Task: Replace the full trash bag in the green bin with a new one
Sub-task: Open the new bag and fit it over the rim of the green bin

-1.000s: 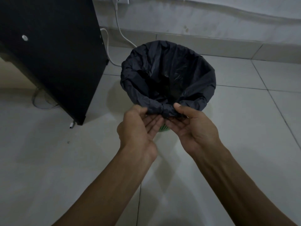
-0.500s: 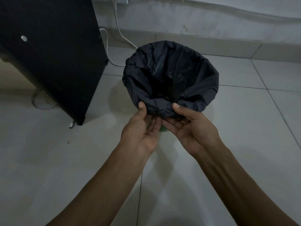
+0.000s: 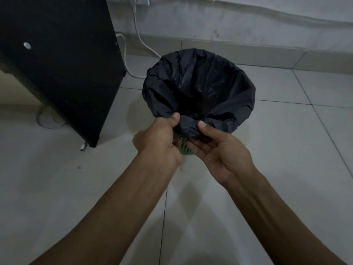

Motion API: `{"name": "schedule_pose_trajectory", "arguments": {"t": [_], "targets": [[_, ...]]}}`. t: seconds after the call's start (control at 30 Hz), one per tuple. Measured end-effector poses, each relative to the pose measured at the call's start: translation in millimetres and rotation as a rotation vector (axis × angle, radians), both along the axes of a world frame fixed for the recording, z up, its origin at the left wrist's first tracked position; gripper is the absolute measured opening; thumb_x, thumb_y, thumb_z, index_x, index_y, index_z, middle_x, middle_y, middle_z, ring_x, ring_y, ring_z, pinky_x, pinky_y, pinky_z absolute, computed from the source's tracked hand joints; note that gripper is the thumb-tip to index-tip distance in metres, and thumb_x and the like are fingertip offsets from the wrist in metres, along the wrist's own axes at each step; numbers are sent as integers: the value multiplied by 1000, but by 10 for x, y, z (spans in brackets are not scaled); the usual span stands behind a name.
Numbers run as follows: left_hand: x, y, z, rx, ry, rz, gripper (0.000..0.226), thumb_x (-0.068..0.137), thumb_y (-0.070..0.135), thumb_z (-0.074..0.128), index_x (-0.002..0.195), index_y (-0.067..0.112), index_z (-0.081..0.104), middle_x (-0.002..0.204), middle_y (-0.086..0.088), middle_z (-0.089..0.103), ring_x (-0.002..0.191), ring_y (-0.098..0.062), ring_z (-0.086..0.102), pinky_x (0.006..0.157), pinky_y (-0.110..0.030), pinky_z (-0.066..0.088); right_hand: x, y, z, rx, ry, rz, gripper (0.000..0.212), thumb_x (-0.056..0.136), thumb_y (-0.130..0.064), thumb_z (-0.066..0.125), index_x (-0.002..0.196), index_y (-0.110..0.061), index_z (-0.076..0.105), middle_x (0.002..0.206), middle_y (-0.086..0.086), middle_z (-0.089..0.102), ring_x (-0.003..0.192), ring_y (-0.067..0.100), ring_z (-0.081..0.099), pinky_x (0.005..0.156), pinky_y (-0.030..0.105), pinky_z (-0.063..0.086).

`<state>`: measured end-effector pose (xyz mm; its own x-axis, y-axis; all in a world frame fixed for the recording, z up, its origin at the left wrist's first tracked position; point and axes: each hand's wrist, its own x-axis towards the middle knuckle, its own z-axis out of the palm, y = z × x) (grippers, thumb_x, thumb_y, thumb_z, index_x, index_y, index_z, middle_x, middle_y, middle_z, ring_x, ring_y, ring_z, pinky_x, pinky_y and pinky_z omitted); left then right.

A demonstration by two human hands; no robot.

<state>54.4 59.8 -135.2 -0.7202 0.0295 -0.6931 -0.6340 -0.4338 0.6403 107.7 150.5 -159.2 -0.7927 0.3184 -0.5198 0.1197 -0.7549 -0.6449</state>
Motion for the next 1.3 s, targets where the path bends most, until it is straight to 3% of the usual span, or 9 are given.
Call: {"name": "schedule_pose_trajectory", "arguments": {"t": [0.13,0.37,0.5,0.6,0.73,0.9,1.0,1.13,1.3], "targets": [[-89,-15,-63,62,15,-14,23,83,4,69,105,2,66,102,-14,71,73,-18,66,46,-20,55,82,57,12,-221,-77,-26,21,77,-13,74,93,-2,65,91,17,69,87,30,71,78,43,60],[-4,-69,-129,58,119,-55,12,82,5,70,93,3,69,90,-12,72,66,-16,68,56,-20,57,85,27,52,-242,-157,166,43,69,-16,76,108,-2,68,98,13,72,95,27,69,86,38,55],[40,-60,-104,-39,151,-70,4,80,4,72,82,4,68,83,-12,72,66,-18,66,64,-27,57,26,53,135,-287,-208,75,20,69,-9,73,87,-1,69,76,12,72,88,24,66,92,37,50],[70,-28,-68,-77,178,-30,6,79,1,72,76,4,67,75,-11,70,61,-18,64,62,-27,56,-15,42,170,-332,-208,-4,11,78,-6,71,85,2,66,76,14,68,88,27,65,88,40,52],[118,16,-38,-55,189,-11,6,79,-1,71,77,4,68,76,-10,72,58,-15,66,59,-24,57,-72,-24,132,-257,-138,-93,10,83,3,64,93,1,62,83,17,66,84,29,65,86,38,54],[190,50,-71,-68,225,33,9,81,3,72,78,-4,66,86,-17,73,75,-24,71,69,-30,61,-96,-88,54,-183,-32,-147,8,83,6,62,91,3,65,94,20,71,90,33,68,96,45,51],[296,44,-61,-57,226,32,14,79,9,76,77,-2,69,80,-13,75,72,-18,74,62,-23,59,-99,-141,-37,-131,-10,-142,31,80,2,67,110,9,65,109,23,69,101,34,68,95,44,52],[285,21,-59,-112,180,12,17,76,13,79,74,0,68,69,-3,74,53,-4,67,50,-16,55,-53,-175,-46,12,-91,-35,36,73,-9,77,108,-2,70,101,10,75,91,20,73,81,31,57],[45,-62,-77,-113,166,15,6,82,7,72,77,7,67,84,-10,74,64,-16,69,52,-21,56,81,-79,-61,127,-190,199,34,62,-24,82,92,-17,70,89,2,72,94,20,64,96,43,49]]}}
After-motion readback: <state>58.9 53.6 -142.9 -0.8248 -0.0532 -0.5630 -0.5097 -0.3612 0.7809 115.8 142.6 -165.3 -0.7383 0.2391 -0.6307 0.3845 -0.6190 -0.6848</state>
